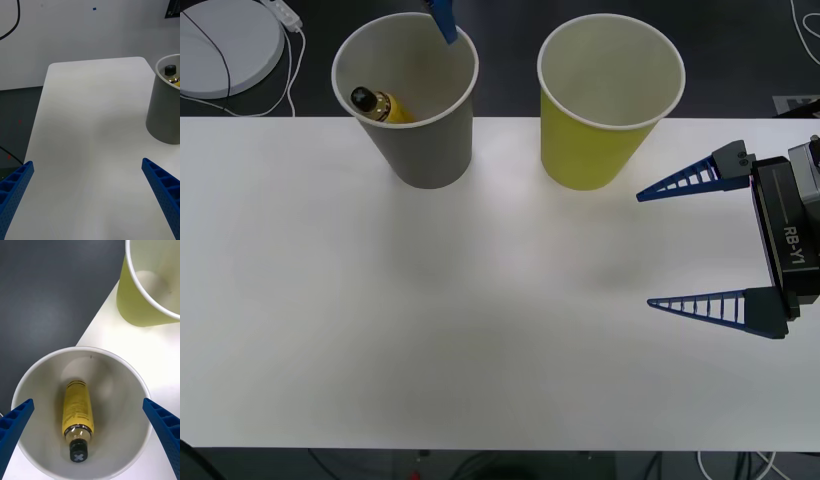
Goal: Put the can into the green bin and the plastic bottle into the gray bin
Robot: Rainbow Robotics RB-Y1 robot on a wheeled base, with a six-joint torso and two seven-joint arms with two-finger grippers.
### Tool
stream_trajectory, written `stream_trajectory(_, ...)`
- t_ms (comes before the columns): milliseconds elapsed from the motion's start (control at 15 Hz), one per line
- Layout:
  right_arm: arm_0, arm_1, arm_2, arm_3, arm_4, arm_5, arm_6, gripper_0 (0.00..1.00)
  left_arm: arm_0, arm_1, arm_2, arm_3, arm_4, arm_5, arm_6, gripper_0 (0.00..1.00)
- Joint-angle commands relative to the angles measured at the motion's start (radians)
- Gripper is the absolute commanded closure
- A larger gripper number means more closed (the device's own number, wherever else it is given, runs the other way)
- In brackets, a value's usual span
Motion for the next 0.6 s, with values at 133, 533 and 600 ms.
stream_trajectory(133, 0.000, 0.000, 0.000, 0.000, 0.000, 0.000, 0.000, 0.00, 0.039, 0.059, 0.000, -0.046, 0.036, -0.015, -0.057, 0.00)
stream_trajectory(533, 0.000, 0.000, 0.000, 0.000, 0.000, 0.000, 0.000, 0.00, 0.171, 0.224, 0.000, -0.307, 0.107, -0.015, -0.033, 0.00)
stream_trajectory(600, 0.000, 0.000, 0.000, 0.000, 0.000, 0.000, 0.000, 0.00, 0.188, 0.250, 0.000, -0.342, 0.119, -0.015, -0.025, 0.00)
